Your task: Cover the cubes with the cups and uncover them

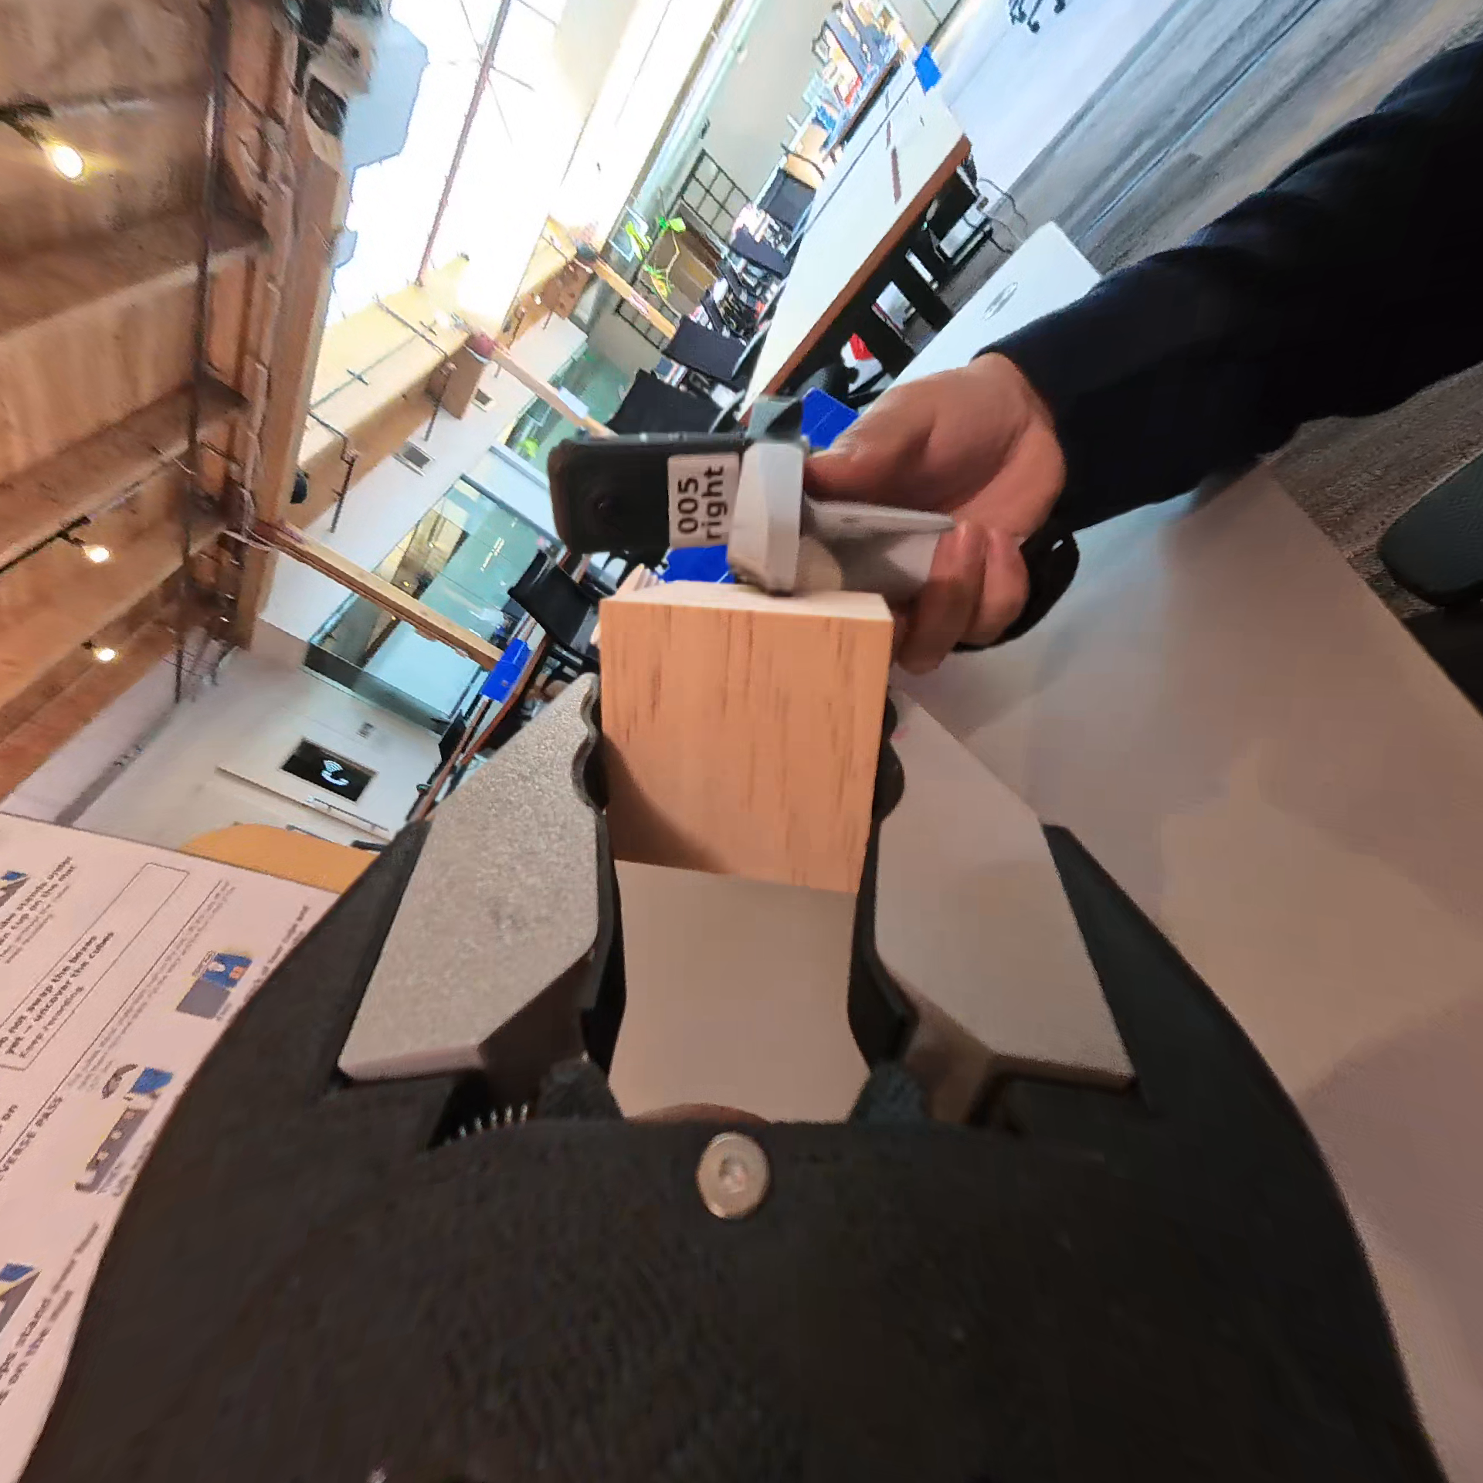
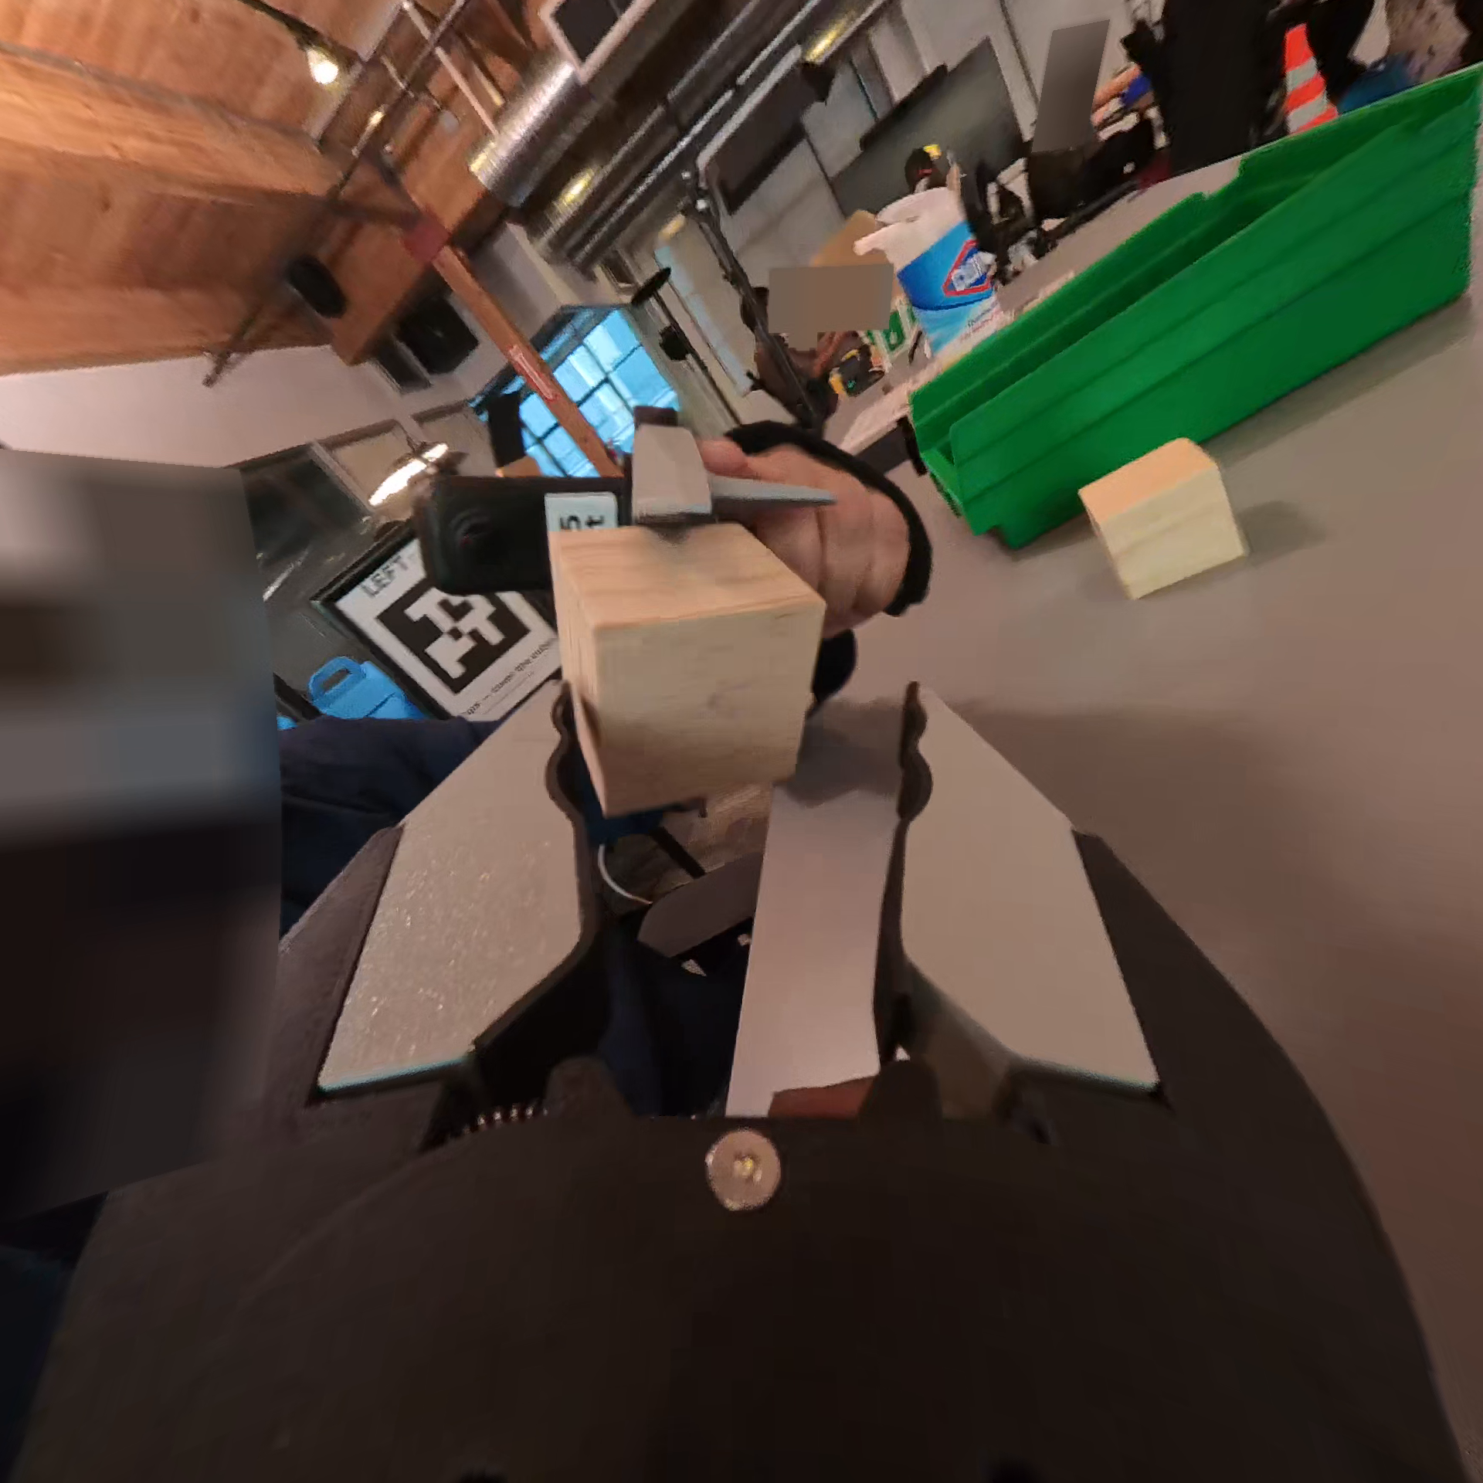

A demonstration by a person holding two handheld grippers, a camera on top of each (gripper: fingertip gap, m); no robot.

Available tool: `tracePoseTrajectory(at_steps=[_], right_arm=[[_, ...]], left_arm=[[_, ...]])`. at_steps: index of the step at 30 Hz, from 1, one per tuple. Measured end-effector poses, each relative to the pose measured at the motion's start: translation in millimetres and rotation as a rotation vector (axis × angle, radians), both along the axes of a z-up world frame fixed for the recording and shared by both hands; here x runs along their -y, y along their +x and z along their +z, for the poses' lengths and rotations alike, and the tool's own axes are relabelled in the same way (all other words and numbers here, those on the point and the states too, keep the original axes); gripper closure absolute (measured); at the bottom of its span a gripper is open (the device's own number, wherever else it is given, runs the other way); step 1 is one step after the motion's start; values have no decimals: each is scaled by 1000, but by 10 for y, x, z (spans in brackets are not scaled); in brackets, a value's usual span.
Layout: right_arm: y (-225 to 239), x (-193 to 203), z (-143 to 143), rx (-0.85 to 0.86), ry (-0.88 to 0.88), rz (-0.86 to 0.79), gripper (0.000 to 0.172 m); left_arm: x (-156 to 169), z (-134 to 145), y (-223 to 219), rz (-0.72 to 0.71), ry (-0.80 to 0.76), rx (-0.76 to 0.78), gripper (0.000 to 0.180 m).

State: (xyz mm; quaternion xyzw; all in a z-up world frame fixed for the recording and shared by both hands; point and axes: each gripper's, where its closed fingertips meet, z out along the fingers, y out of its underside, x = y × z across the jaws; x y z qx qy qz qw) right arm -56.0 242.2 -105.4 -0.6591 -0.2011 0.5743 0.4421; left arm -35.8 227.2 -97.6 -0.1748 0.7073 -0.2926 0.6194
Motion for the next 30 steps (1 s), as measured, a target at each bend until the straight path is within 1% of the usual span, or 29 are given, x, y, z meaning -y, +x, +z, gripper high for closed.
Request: tracePoseTrajectory(at_steps=[1,2,6,8,10,11,12,15,17,18,20,21,23,26,28,30], right_arm=[[-69,55,44,-28,18,52,107],[-95,73,77,-50,19,69,114],[-88,9,-17,36,3,7,115],[-15,12,-50,116,17,-41,115],[156,47,19,162,47,-104,115],[298,60,81,176,58,-153,115],[492,60,150,201,71,-224,115],[1367,56,354,368,107,-528,116],[2110,91,401,543,71,-756,116],[2455,134,368,646,27,-837,115],[3062,240,265,833,-80,-973,115],[3278,295,184,911,-140,-1002,115],[3510,359,-56,1031,-255,-973,115],[3782,414,-536,1217,-438,-891,115],[3982,471,-848,1282,-583,-857,114],[4091,515,-1062,1305,-671,-802,114]], left_arm=[[16,-13,5,2,-2,13,116],[6,0,-1,7,-13,39,116],[-95,-124,-20,53,-78,53,117],[-122,-242,-33,73,-121,8,121],[-149,-273,-72,71,-196,-1,120],[-190,-275,-91,77,-222,3,128],[-272,-274,-100,104,-242,13,142],[-596,-308,-82,252,-277,16,180],[-717,-359,-58,317,-297,-8,180],[-734,-393,-42,329,-303,-27,180],[-753,-436,-17,355,-292,-42,180],[-759,-466,-8,366,-279,-53,180],[-794,-530,7,396,-259,-75,180],[-845,-599,16,423,-251,-100,180],[-905,-619,7,450,-278,-108,180],[-969,-647,-11,475,-317,-120,180]])
